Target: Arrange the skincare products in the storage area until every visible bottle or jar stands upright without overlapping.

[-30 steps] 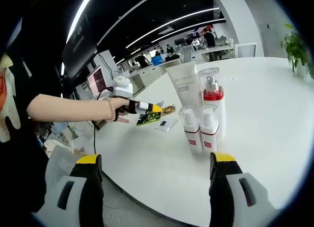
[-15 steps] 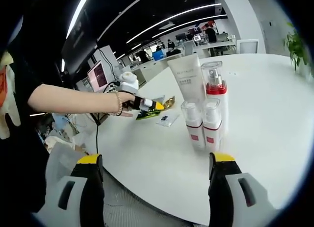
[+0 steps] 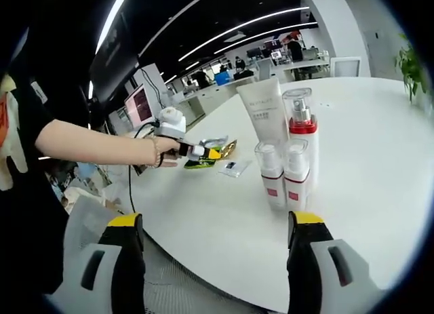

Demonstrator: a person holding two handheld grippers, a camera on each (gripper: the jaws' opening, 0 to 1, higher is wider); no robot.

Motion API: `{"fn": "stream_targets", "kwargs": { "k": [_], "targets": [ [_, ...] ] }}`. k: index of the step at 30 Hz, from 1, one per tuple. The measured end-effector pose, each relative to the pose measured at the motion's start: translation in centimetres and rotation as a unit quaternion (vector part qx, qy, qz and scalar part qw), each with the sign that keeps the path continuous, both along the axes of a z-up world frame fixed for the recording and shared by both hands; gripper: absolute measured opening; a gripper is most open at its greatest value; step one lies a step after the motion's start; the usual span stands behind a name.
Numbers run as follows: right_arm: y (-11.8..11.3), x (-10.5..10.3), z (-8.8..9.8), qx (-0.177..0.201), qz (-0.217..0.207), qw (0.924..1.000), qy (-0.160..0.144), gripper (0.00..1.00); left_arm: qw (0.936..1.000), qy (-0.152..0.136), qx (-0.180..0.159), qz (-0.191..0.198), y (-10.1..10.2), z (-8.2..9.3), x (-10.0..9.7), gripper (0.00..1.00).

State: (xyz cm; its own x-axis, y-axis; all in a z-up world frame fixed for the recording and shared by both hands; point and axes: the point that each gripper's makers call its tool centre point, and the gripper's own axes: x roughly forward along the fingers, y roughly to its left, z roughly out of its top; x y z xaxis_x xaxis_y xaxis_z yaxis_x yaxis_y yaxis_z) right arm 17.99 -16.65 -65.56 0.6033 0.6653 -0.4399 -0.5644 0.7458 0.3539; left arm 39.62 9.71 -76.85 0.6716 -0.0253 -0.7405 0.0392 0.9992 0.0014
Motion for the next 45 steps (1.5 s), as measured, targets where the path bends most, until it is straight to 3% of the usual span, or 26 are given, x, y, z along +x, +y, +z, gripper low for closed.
{"fn": "stream_targets", "kwargs": {
  "k": [3, 6, 8, 11, 13, 18, 26, 33, 37, 45],
  "targets": [
    [-0.1, 0.1, -0.1, -0.002, 0.001, 1.0, -0.003, 0.87, 0.9999, -0.004, 0.002, -0.012, 0.0, 0.1, -0.4, 0.59],
    [-0.2, 0.2, -0.1, -0.004, -0.001, 1.0, -0.005, 0.86, 0.9996, -0.011, 0.003, -0.024, -0.1, 0.3, -0.1, 0.34],
    [-0.3, 0.3, -0.1, -0.003, -0.003, 1.0, -0.007, 0.86, 0.9992, -0.016, 0.006, -0.037, -0.5, 0.4, -0.3, 0.29],
    [-0.3, 0.3, -0.1, -0.005, -0.002, 0.9999, -0.009, 0.86, 0.9988, -0.007, -0.003, -0.048, -1.0, 0.4, -1.0, 0.13],
    [-0.3, 0.3, -0.3, -0.005, 0.0, 0.9999, -0.009, 0.86, 0.9988, -0.011, -0.005, -0.047, -0.8, 0.5, -1.2, 0.12],
    [-0.3, 0.3, -0.3, -0.006, 0.003, 0.9999, -0.012, 0.85, 0.9975, -0.027, -0.055, -0.034, -1.1, 1.2, -2.0, 0.09],
    [0.0, 0.2, -0.3, -0.005, 0.015, 0.9998, -0.016, 0.85, 0.9959, -0.033, -0.079, -0.029, -0.6, 1.5, -3.9, 0.06],
    [0.6, -0.1, -0.1, 0.0, 0.03, 0.9994, -0.02, 0.83, 0.9932, -0.05, -0.077, -0.072, -2.4, 3.7, -6.1, 0.06],
    [1.1, -0.4, 0.2, 0.002, 0.042, 0.9989, -0.022, 0.8, 0.9911, -0.057, -0.08, -0.09, -2.9, 3.9, -6.7, 0.06],
    [2.2, -1.1, 0.6, 0.012, 0.074, 0.9969, -0.024, 0.75, 0.9822, -0.087, -0.112, -0.124, -5.9, 7.1, -9.3, 0.07]
  ]
}}
